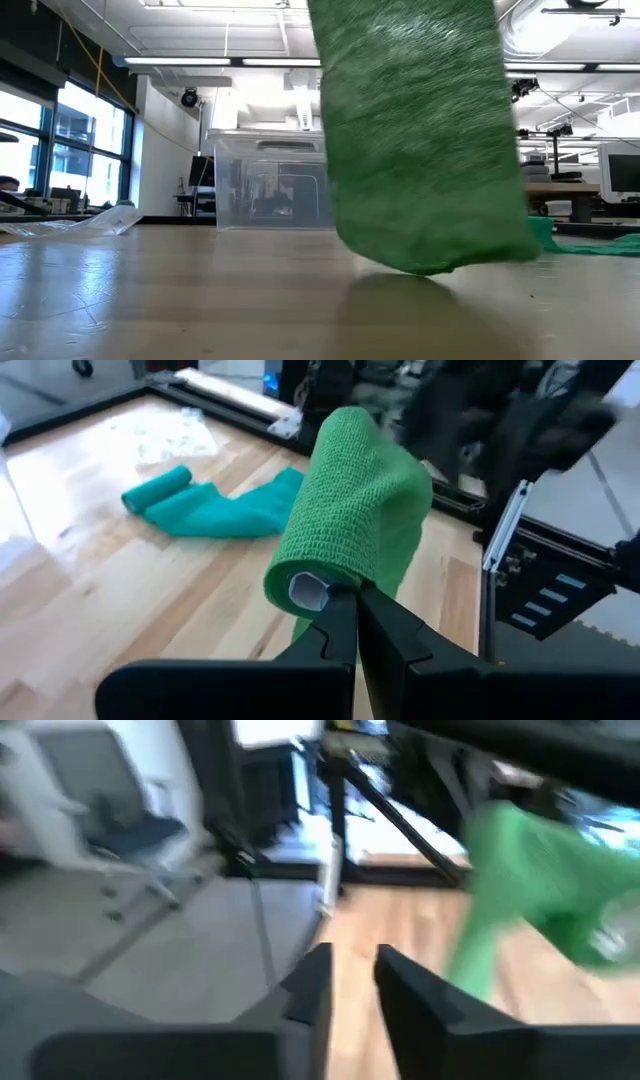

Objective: Roll bandage
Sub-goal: Roll the green bandage

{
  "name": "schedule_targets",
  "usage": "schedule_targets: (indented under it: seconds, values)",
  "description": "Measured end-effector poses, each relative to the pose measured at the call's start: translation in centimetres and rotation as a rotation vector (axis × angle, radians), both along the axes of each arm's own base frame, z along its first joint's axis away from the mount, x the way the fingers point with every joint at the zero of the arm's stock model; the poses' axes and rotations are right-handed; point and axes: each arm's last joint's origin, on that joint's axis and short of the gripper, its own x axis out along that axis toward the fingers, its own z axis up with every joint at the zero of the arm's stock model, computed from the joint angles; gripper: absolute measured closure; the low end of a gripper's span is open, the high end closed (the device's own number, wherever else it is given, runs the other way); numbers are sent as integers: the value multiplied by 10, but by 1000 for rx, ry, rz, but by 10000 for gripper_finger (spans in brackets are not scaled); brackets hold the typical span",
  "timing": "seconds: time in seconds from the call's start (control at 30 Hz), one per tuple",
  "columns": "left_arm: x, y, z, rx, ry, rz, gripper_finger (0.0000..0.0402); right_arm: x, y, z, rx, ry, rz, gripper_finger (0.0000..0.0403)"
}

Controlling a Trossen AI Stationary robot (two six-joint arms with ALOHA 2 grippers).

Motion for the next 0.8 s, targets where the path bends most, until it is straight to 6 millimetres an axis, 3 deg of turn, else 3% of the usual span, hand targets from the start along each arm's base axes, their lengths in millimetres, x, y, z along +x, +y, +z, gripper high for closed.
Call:
schedule_targets:
  seconds: [0.23, 0.4, 0.53, 0.73, 0.8]
  values:
    - [3, -2, 23, 47, -35, -17, 401, 4, -11, -11, -9, 103, -113, 183]
    - [3, -2, 26, 65, -35, -21, 401, 13, -8, -14, 48, 85, -49, 164]
    - [3, -2, 26, 70, -39, -11, 401, 21, -4, -26, 21, 70, -53, 211]
    - [3, -1, 26, 118, -32, -12, 401, 28, 3, -32, 42, 16, -42, 379]
    - [3, -1, 26, 124, -30, -14, 401, 28, 2, -31, 36, 0, -48, 387]
